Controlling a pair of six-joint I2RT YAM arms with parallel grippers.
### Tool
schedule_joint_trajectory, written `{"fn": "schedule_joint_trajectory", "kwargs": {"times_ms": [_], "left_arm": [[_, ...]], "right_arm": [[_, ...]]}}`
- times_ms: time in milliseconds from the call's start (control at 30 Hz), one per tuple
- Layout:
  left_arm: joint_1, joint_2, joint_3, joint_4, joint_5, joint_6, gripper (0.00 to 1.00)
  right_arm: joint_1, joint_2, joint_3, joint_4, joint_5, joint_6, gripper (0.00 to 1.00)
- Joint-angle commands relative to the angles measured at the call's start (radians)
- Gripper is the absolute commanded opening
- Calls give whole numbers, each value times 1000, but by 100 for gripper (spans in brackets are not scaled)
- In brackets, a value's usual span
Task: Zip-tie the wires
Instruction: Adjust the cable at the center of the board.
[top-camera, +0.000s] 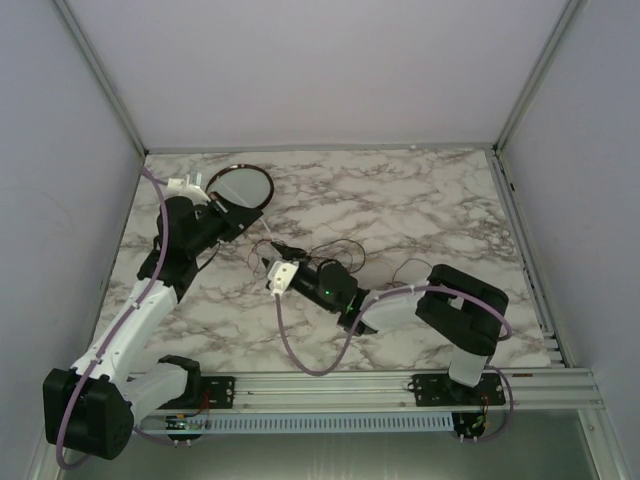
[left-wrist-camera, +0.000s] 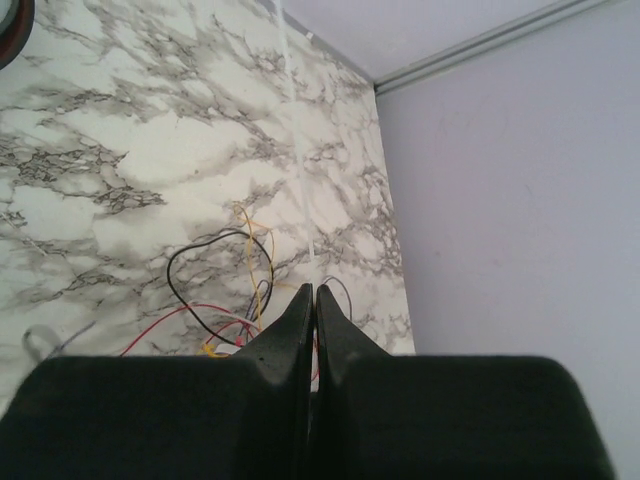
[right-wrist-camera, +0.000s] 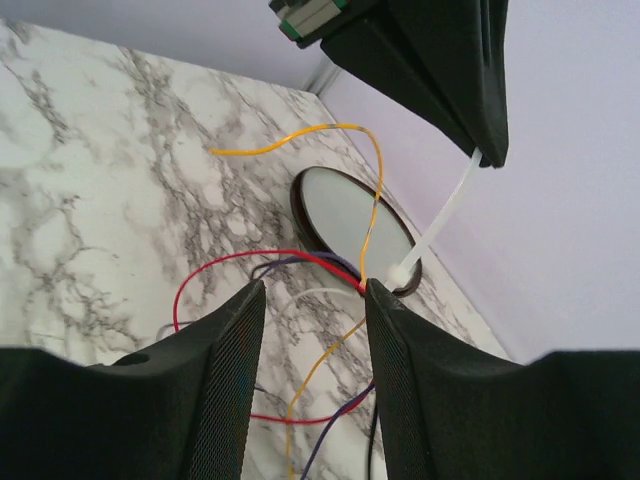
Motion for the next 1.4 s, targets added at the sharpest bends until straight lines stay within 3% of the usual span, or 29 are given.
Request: {"fn": "schedule_joint_trajectory", "kwargs": {"times_ms": [0, 200, 400, 567, 833, 1367], "left_arm": [[-3, -6, -3, 75, -32, -40, 0], [-12, -21, -16, 89, -59, -61, 0], [-32, -21, -25, 93, -69, -66, 0], [-52, -22, -42, 124, -76, -85, 0], [-65, -35, -43, 127, -80, -85, 0], [-78, -42, -51, 110, -99, -78, 0]], "right_arm": [[25, -67, -46, 91, -10, 132, 45], [4, -164, -83, 84, 34, 547, 48], [-15, -282, 28, -291, 57, 932, 52], [-19, -279, 101, -384, 48, 1131, 53], [-13, -213, 142, -456, 78, 1246, 51], [-28, -184, 138, -349, 46, 1228, 50]]}}
